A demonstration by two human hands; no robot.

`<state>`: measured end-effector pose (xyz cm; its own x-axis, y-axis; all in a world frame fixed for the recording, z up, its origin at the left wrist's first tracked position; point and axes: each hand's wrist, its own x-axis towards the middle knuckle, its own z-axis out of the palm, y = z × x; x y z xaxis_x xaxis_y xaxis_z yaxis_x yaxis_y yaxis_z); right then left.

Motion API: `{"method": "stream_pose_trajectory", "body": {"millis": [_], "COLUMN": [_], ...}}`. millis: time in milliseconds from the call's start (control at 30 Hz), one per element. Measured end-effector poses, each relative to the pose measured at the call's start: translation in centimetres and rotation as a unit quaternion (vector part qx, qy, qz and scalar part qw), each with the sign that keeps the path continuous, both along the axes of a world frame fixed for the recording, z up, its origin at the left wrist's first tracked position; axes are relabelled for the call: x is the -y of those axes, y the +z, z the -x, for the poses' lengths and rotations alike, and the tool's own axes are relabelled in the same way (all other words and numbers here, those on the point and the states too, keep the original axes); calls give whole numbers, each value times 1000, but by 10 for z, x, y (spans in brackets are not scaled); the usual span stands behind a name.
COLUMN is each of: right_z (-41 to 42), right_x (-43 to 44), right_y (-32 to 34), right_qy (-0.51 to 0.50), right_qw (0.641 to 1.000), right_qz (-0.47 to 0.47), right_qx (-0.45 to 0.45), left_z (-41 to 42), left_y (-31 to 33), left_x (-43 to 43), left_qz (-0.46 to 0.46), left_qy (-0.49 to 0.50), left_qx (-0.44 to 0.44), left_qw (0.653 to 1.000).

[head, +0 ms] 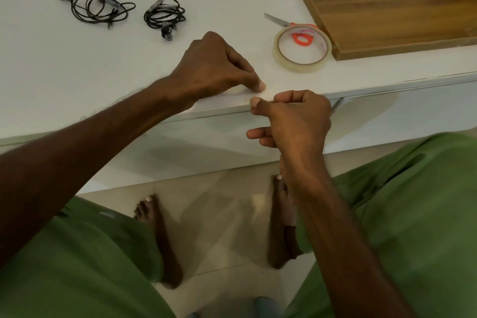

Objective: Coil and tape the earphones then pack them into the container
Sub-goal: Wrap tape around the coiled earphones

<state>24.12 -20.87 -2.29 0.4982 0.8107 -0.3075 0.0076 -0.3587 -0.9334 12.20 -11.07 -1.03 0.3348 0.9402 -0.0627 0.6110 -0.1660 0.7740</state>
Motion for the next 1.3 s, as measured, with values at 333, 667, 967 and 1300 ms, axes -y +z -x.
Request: {"method": "stream_pose_trajectory", "body": {"millis": [333, 667, 967, 1300], "right_z": [-15, -76, -100, -94], "right_x": [20, -37, -111, -108], "right_y": [-7, 49, 29, 33], "right_qy": [-11, 23, 129, 80], "right_qw": [999, 982, 845, 862], "right_qz": [41, -138, -3, -156], "right_qx": [-13, 130, 518, 475], "left_z": [0, 0, -50, -53], "left_y": [4, 12, 17, 26], "left_x": [-7, -31, -50, -58], "left_qz": [21, 69, 69, 62], "left_qy": [5, 71, 91, 40], "left_qx": [4, 107, 118, 86], "left_qw": [1000, 989, 986, 994]}}
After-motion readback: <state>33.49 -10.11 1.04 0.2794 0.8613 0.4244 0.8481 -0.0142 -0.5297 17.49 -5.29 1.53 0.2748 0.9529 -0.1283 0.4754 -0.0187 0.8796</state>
